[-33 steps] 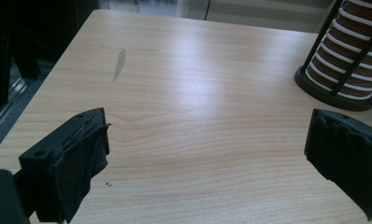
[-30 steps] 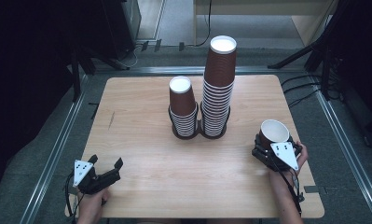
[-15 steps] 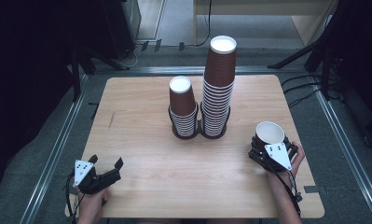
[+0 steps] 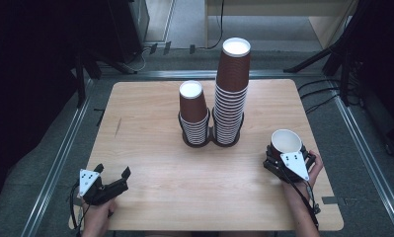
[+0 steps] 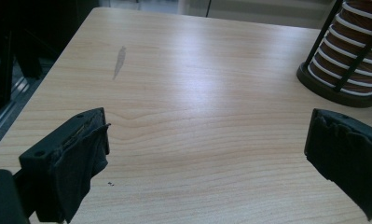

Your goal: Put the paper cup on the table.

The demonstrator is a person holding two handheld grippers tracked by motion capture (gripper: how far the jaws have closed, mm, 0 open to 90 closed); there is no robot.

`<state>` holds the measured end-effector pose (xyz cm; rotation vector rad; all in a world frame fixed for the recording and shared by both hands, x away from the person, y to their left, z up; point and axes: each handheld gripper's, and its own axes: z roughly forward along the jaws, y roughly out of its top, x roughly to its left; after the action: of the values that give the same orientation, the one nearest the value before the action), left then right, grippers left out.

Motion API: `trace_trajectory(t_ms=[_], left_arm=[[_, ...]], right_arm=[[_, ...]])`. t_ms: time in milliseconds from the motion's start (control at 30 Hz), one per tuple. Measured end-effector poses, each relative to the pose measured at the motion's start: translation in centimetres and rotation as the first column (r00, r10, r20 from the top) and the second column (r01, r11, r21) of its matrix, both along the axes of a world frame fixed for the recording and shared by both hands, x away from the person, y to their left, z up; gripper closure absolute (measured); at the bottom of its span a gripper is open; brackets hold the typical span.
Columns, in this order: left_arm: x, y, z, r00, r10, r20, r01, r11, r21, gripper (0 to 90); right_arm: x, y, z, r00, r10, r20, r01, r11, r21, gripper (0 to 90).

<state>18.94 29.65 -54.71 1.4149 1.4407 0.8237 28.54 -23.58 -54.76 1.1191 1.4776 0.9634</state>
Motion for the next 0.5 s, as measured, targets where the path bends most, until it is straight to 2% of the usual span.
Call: trace_trajectory(t_ms=[100,333,433,500], left_arm=[[0.01,0.02,-0.01,1.0,-0.001,0.0,0.001,1.0,-0.002,0.1],[0.0,0.02,-0.01,1.0,-0.002,0.0,0.002,1.0,-0.003,0.1],[0.01,0.02,-0.01,1.0,-0.002,0.0,0.002,1.0,-0.005,0.1],[0.01,0.03,-0.01,1.0,-0.002,-0.001,0.002,1.0,-0.004,0.1]], right_arm=[[0.0,-0.1,0.05,0.9999,-0.009,-0.006,0.01,0.9998,0.018,4.0],[0.02,-0.26,0.19,0.9986,-0.003,-0.054,0.005,0.9993,0.037,6.9],[0.0,-0.31,0.23,0.9984,0.002,-0.057,0.0,0.9992,0.041,7.1],[0.0,-0.47,0.3,0.9979,0.006,-0.065,-0.002,0.9981,0.061,7.2]])
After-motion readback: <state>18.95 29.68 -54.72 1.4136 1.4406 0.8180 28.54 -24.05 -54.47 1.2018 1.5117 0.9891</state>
